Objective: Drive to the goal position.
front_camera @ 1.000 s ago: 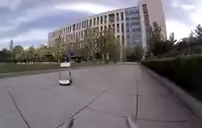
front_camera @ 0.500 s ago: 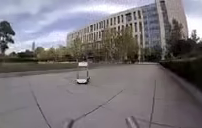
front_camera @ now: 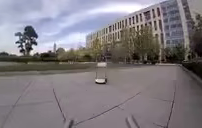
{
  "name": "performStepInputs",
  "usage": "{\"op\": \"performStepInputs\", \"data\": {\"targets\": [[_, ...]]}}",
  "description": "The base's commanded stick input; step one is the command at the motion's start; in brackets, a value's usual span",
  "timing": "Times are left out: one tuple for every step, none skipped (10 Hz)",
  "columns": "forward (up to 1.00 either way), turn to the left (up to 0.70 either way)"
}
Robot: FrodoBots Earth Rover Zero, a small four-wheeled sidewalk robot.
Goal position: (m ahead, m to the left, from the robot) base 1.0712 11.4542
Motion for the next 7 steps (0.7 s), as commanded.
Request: {"op": "performStepInputs", "data": {"targets": [[0.00, 0.45], [0.00, 0.45], [0.00, 0.45], [0.00, 0.45], [0.00, 0.45], [0.00, 0.45], [0.00, 0.45]]}}
